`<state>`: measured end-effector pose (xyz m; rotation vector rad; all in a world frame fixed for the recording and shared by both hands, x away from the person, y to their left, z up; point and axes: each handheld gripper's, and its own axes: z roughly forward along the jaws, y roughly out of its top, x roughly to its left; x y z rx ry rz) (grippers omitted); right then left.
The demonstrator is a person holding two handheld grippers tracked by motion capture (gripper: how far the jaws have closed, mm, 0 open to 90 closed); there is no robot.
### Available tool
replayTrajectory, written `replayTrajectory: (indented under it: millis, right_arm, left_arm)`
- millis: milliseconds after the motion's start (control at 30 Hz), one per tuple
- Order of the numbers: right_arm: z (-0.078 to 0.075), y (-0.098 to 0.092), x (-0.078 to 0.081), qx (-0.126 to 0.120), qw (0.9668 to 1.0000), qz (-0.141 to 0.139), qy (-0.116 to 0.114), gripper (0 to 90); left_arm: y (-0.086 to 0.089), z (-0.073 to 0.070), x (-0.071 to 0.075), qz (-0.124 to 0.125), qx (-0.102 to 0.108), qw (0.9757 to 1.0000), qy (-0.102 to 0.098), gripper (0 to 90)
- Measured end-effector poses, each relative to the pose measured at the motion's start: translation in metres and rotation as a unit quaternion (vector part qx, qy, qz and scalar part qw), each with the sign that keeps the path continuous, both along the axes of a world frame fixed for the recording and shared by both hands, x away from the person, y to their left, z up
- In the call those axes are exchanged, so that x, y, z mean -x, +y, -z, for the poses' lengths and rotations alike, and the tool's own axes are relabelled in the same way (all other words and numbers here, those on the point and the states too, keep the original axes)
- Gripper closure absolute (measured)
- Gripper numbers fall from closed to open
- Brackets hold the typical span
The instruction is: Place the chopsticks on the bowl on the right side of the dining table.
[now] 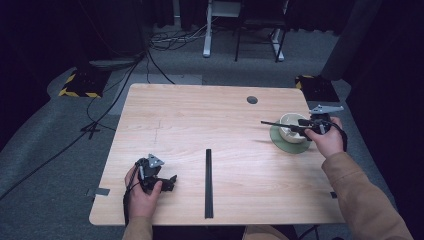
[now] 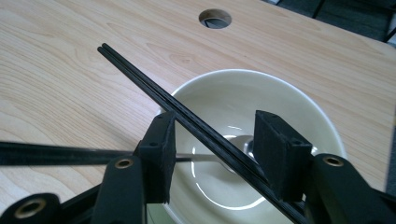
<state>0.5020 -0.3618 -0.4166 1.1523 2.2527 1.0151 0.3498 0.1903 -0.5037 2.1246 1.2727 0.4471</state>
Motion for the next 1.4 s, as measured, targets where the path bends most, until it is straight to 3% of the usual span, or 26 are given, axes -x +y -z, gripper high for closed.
replayTrajectory:
  millis: [233,700,1033,1133,1200,1267,1400]
  right_arm:
    - [0.000,-0.022,0.005,0.021,0.9996,0.019,-0.003,49.4]
    - [0.009,-0.037,-0.007,0.045,0.9977,0.048,-0.013,49.0]
    - [0.009,-0.036,-0.010,0.041,0.9977,0.051,-0.016,47.6]
    - [0.004,-0.038,-0.008,0.032,0.9977,0.054,-0.027,47.4]
    - [-0.001,-0.042,-0.005,0.027,0.9970,0.064,-0.036,47.5]
    - [-0.007,-0.054,-0.002,0.020,0.9946,0.091,-0.046,47.5]
    - [-0.010,-0.073,0.002,0.023,0.9913,0.120,-0.048,47.6]
  left_arm:
    - [0.000,0.000,0.000,0.000,0.000,1.0000,0.000,0.3]
    - [0.000,0.000,0.000,0.001,-0.001,1.0000,0.001,0.2]
    - [0.000,0.000,0.000,0.001,0.000,1.0000,0.001,0.2]
    - [0.000,0.000,0.000,0.001,-0.001,1.0000,0.001,0.2]
    - [0.000,0.000,0.000,0.001,-0.001,1.0000,0.001,0.3]
    - [0.000,0.000,0.000,0.001,-0.001,1.0000,0.001,0.2]
    - [0.000,0.000,0.000,0.001,-0.001,1.0000,0.001,0.3]
